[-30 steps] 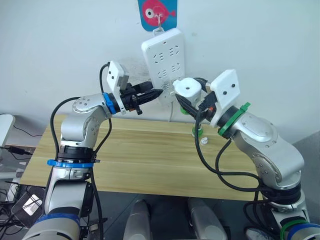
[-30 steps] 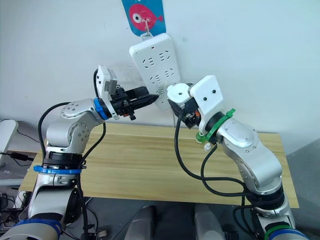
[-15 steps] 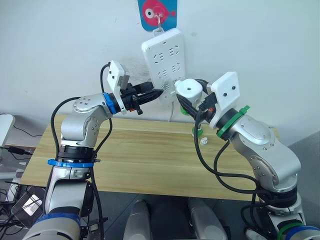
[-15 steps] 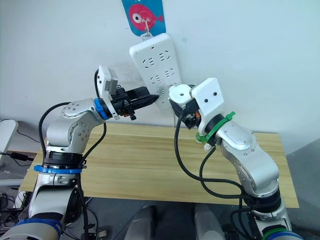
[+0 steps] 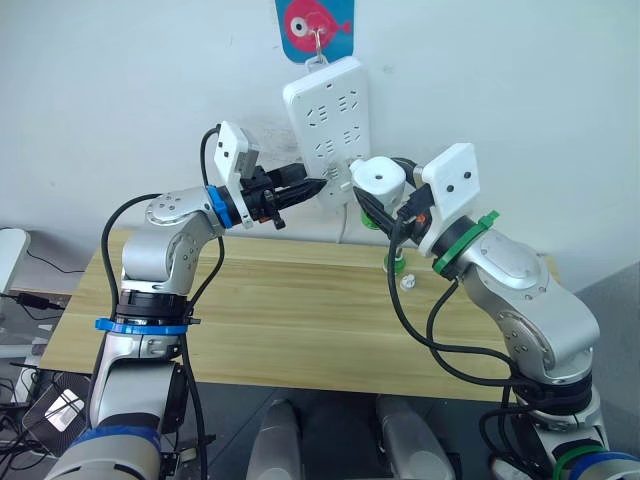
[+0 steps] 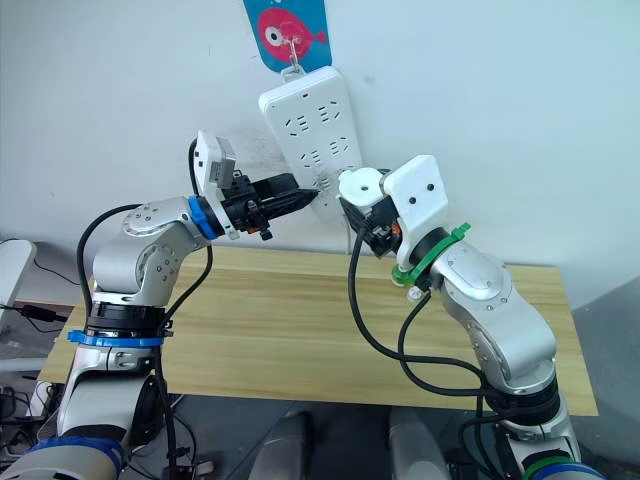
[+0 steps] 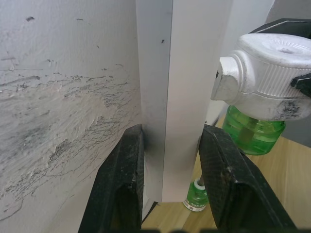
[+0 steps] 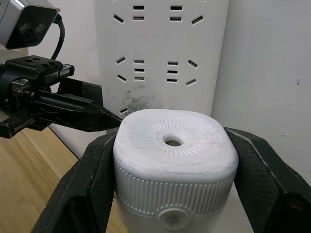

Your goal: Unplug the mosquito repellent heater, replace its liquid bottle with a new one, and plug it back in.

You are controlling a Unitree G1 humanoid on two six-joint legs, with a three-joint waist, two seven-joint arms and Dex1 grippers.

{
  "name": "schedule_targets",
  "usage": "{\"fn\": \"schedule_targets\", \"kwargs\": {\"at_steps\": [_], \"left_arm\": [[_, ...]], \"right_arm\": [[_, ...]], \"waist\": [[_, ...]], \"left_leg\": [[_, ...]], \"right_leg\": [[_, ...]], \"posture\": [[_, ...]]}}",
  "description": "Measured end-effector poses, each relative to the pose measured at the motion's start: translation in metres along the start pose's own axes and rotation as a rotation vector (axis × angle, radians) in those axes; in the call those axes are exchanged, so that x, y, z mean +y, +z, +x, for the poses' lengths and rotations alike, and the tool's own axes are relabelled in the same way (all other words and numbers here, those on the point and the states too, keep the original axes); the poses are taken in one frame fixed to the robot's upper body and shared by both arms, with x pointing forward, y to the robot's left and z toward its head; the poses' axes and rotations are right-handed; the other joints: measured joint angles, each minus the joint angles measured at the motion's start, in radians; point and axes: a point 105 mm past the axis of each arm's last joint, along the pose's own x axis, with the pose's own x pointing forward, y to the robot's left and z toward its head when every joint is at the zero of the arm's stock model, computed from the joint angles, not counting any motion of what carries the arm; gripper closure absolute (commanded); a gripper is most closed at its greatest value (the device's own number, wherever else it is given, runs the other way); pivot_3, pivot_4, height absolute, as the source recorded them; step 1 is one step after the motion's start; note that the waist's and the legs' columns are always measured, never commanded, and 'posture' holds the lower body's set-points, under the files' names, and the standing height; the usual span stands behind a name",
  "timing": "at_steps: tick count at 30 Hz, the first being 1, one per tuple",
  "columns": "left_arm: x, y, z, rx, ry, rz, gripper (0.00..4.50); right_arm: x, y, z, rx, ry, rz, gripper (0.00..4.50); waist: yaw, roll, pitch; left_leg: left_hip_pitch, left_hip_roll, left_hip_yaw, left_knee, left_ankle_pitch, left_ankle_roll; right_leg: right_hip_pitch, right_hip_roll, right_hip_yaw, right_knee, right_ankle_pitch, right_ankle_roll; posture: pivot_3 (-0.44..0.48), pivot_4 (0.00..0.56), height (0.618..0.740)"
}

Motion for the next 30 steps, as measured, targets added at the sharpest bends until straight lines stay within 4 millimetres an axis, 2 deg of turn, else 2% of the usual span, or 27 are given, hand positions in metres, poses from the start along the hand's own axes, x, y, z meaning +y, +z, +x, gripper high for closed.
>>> {"fn": "schedule_targets", "kwargs": {"at_steps": [7,13,30], "left_arm": [[-0.0002,0.0002,0.0,0.0,-0.003,0.001,3.2],[-0.0003,0.0002,0.0,0.0,-0.003,0.001,3.2],[-0.0003,0.0002,0.0,0.0,-0.004,0.001,3.2]], "right_arm": [[-0.0066,0.003,-0.0045,-0.001,-0.021,0.011,1.48],[-0.003,0.0007,-0.0073,0.009,-0.008,0.026,1.48],[-0.003,-0.0026,-0.0026,0.004,-0.023,0.032,1.48]], "waist": [[0.0,0.0,0.0],[0.0,0.0,0.0],[0.0,0.0,0.0]], "left_leg": [[0.0,0.0,0.0,0.0,0.0,0.0],[0.0,0.0,0.0,0.0,0.0,0.0],[0.0,0.0,0.0,0.0,0.0,0.0]], "right_leg": [[0.0,0.0,0.0,0.0,0.0,0.0],[0.0,0.0,0.0,0.0,0.0,0.0],[0.0,0.0,0.0,0.0,0.0,0.0]], "posture": [[-0.089,0.236,0.697],[-0.089,0.236,0.697],[-0.085,0.239,0.697]]}}
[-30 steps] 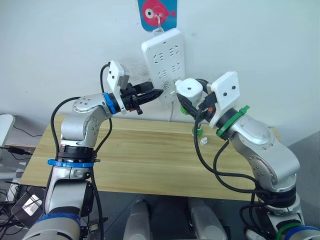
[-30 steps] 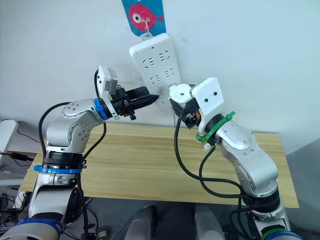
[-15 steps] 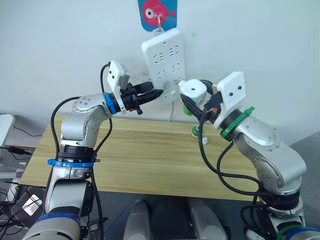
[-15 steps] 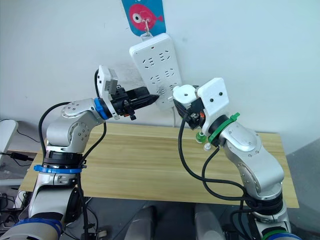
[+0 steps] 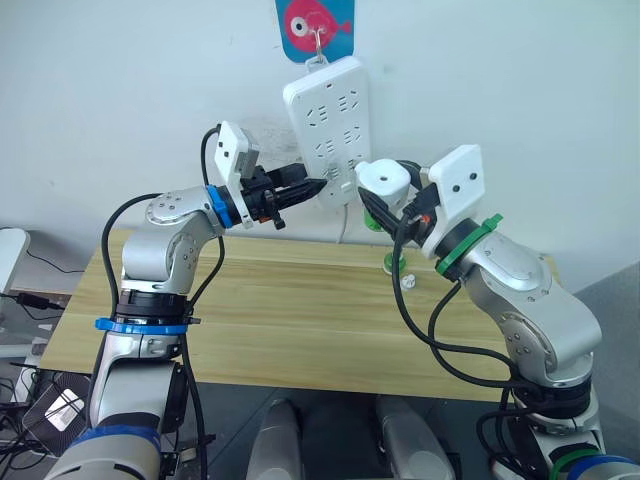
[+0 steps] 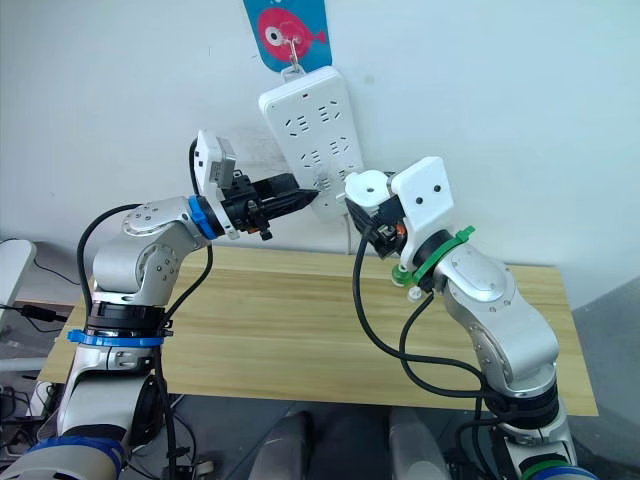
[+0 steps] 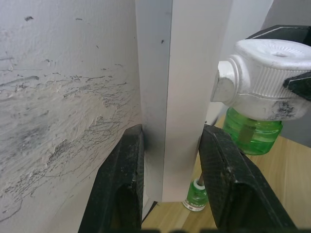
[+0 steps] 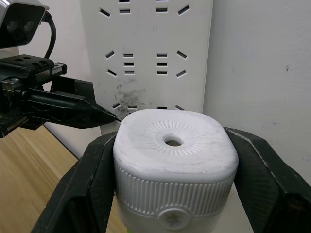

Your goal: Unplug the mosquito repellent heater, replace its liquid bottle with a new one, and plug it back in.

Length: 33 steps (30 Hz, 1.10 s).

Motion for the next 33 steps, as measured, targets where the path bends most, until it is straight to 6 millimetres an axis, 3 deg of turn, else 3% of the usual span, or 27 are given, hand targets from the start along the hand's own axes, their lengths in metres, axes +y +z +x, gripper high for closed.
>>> {"fn": "schedule_targets", "kwargs": {"at_steps": [23,33], "left_arm": [[0.0,0.0,0.0,0.001,-0.004,-0.001,3.2],[0.001,0.0,0.0,0.002,0.001,-0.004,3.2]], "right_arm": [[0.003,-0.002,0.004,-0.003,-0.006,0.019,1.48],[0.005,-0.003,0.015,-0.007,-0.031,0.042,1.48]], "waist": [[0.0,0.0,0.0],[-0.001,0.0,0.0]], "left_leg": [[0.0,0.0,0.0,0.0,0.0,0.0],[0.0,0.0,0.0,0.0,0.0,0.0]], "right_leg": [[0.0,0.0,0.0,0.0,0.0,0.0],[0.0,0.0,0.0,0.001,0.0,0.0]], "posture": [[-0.085,0.24,0.697],[-0.087,0.24,0.697]]}}
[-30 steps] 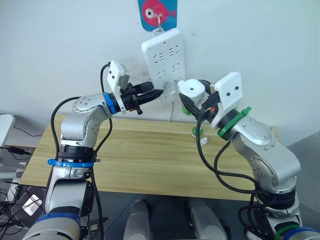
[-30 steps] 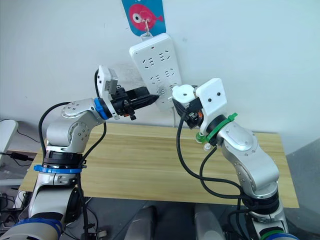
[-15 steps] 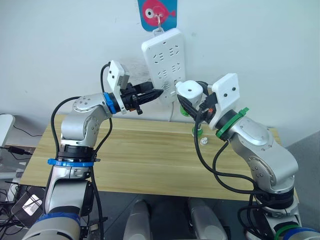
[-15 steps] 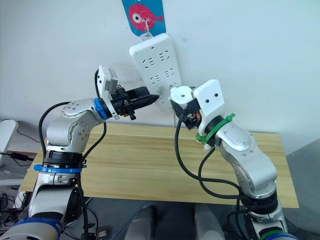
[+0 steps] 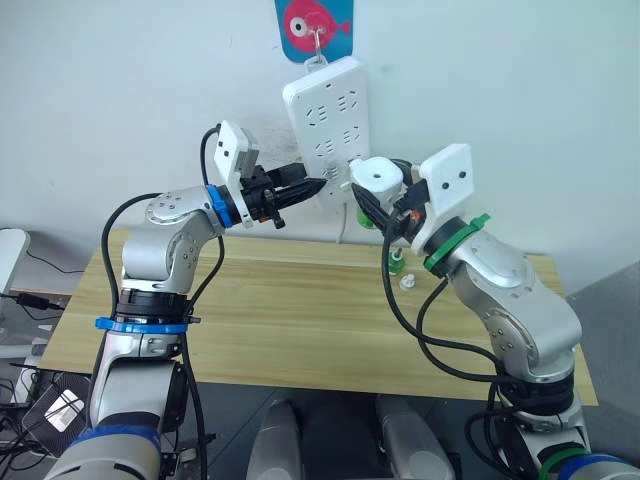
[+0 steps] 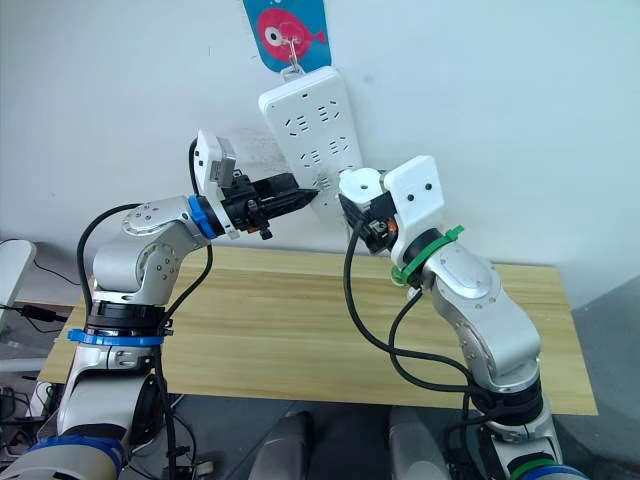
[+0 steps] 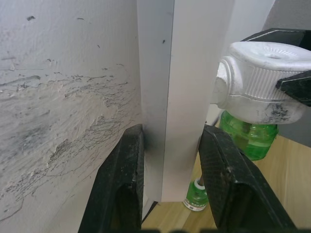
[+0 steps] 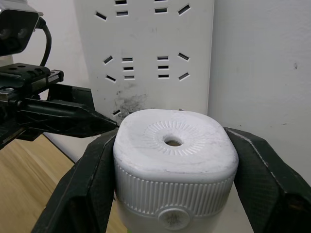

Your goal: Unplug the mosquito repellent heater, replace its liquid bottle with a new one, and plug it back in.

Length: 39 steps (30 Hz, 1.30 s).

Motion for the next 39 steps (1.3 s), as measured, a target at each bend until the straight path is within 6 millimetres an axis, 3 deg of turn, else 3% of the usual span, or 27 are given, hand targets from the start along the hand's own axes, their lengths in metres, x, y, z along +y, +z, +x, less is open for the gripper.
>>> {"fn": "schedule_targets", "kwargs": {"at_steps": [16,26,31,35,39], "left_arm": [[0.01,-0.003,-0.008,0.022,0.069,-0.031,3.2],[0.012,-0.004,-0.009,0.023,0.08,-0.047,3.2],[0.004,-0.003,-0.001,0.003,0.031,-0.038,3.2],[0.002,0.001,-0.001,-0.006,0.013,-0.002,3.2],[0.002,0.003,-0.003,0.002,0.004,0.034,3.2]], "right_arm": [[0.009,-0.005,0.028,-0.028,0.011,0.01,1.49],[0.008,-0.01,0.034,-0.051,0.038,0.01,1.5],[-0.003,-0.016,0.037,-0.022,-0.001,0.014,0.0],[-0.008,-0.017,0.026,0.008,0.007,-0.03,0.0],[-0.011,-0.025,-0.007,0.08,0.047,-0.055,0.0]], "waist": [[-0.02,0.0,0.0],[-0.029,0.0,0.0],[-0.019,0.0,0.0],[0.0,-0.001,0.0],[0.003,-0.001,0.0]], "left_leg": [[0.002,0.001,0.003,-0.001,0.01,0.002],[0.002,0.001,0.004,-0.001,0.013,0.002],[0.0,0.001,0.004,-0.003,0.014,0.001],[-0.005,0.0,0.006,-0.012,0.017,-0.003],[-0.007,0.001,0.005,-0.019,0.016,-0.003]], "right_leg": [[-0.001,0.003,0.006,0.0,0.011,0.002],[-0.003,0.004,0.008,0.0,0.015,0.002],[-0.004,0.003,0.007,-0.001,0.015,0.003],[-0.014,0.001,0.008,-0.003,0.015,0.002],[-0.014,0.001,0.005,-0.011,0.014,0.0]], "posture": [[-0.085,0.234,0.697],[-0.086,0.232,0.697],[-0.082,0.231,0.697],[-0.077,0.232,0.697],[-0.078,0.236,0.697]]}}
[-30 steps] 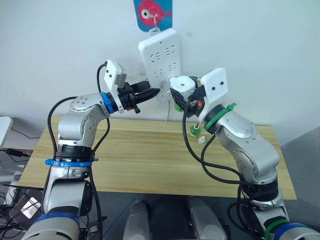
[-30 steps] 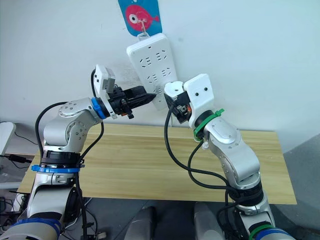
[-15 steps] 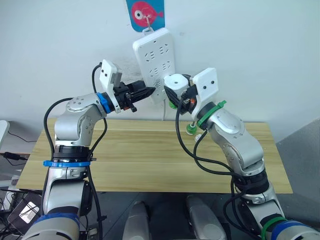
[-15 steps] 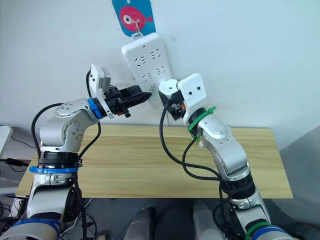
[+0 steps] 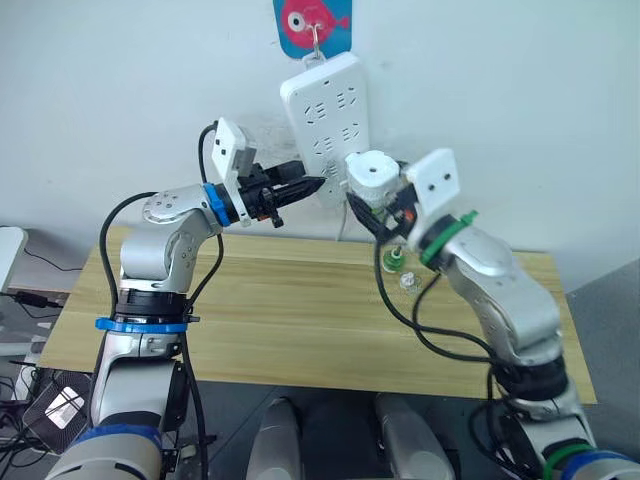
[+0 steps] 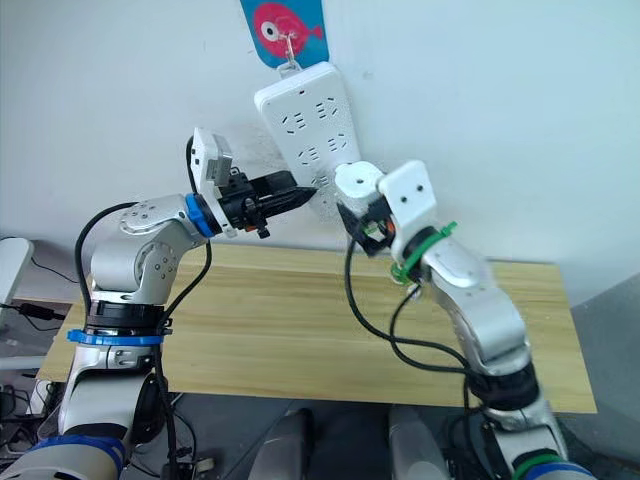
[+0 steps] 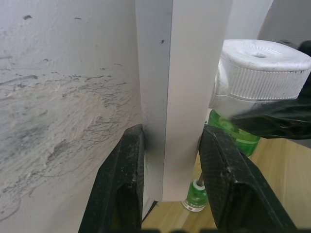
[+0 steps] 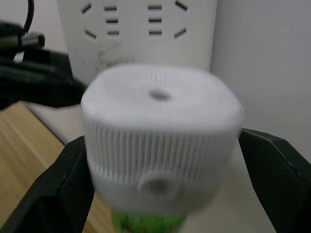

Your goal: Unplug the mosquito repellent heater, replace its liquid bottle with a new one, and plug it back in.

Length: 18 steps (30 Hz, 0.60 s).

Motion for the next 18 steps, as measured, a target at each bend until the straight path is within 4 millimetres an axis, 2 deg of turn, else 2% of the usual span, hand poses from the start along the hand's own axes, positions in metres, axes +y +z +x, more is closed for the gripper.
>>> {"fn": "schedule_targets", "kwargs": {"at_steps": [3,5,8,12,18], "left_arm": [[0.004,0.0,-0.005,0.008,0.02,0.029,3.2],[0.006,-0.002,-0.008,0.007,0.039,0.036,2.49],[0.015,-0.013,-0.016,0.046,0.12,0.041,1.73],[0.021,-0.024,-0.031,0.092,0.184,0.043,0.54],[0.014,-0.033,-0.064,0.162,0.224,0.074,0.54]], "right_arm": [[0.001,-0.004,-0.014,0.039,0.017,0.012,0.0],[0.005,0.001,-0.018,0.034,0.041,0.012,0.0],[0.016,0.009,-0.021,0.014,0.093,0.021,0.0],[0.023,0.009,-0.02,0.014,0.129,0.031,0.0],[0.038,0.009,-0.021,0.011,0.207,0.029,0.0]], "waist": [[-0.003,0.0,0.0],[-0.008,0.0,0.0],[-0.009,0.0,0.0],[-0.004,0.0,0.0],[-0.002,0.0,0.0]], "left_leg": [[0.0,0.0,0.001,0.0,0.0,0.0],[0.001,0.0,0.001,0.001,0.0,0.0],[0.003,0.0,0.0,0.002,0.001,0.002],[0.003,0.0,0.0,0.003,0.001,0.002],[0.002,0.001,0.0,0.0,0.001,0.002]], "right_leg": [[0.0,0.0,0.001,0.0,0.0,0.0],[0.0,0.0,0.002,0.002,0.0,0.0],[0.0,0.001,0.002,0.006,0.0,0.0],[0.0,0.001,0.002,0.006,0.0,0.0],[0.0,0.001,0.001,0.004,0.0,0.0]], "posture": [[-0.079,0.239,0.697],[-0.078,0.241,0.697],[-0.078,0.241,0.697],[-0.049,0.246,0.697],[-0.026,0.25,0.697]]}}
